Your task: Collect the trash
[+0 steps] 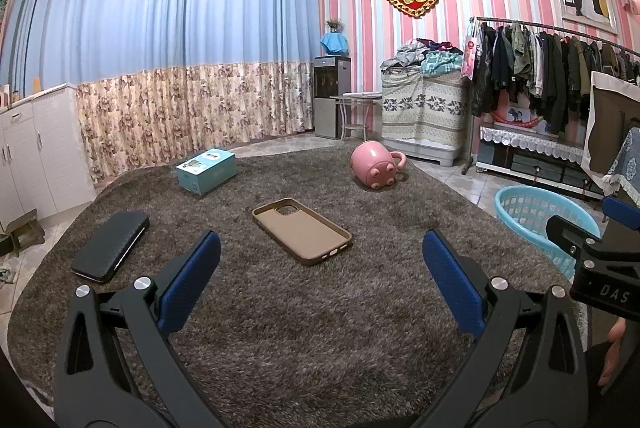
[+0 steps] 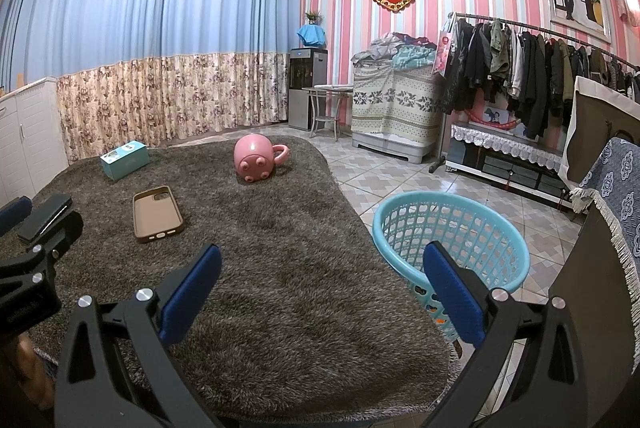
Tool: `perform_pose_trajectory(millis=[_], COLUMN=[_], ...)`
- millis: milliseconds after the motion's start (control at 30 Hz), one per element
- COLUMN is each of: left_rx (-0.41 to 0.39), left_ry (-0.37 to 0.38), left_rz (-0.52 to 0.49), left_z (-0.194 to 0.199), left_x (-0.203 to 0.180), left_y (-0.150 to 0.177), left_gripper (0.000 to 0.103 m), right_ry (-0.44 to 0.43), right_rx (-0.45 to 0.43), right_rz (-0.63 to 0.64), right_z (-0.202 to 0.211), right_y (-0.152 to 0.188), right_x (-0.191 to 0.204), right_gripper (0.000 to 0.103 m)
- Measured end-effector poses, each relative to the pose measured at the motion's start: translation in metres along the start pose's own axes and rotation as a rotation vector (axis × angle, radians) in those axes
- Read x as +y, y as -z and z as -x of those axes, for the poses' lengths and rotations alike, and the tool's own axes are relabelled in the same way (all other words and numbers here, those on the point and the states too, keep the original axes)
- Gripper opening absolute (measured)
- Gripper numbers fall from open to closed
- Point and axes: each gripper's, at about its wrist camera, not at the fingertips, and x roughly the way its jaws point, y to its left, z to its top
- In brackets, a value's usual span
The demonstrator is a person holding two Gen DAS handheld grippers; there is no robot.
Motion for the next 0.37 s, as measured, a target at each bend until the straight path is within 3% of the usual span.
perform_pose_trajectory(millis=[367], left_rx=[0.007], left_ry=[0.008], left_rz=[0.004], left_z=[-0.0008], left_x=[0.0034], left_y=[-0.0042], left_gripper=[0.098], right_ry=[0.0], right_rx=[0.0], right_rz=[0.0], right_z=[-0.0002], right_y=[0.0004], right_x=[-0.0003], right_gripper=[0.099])
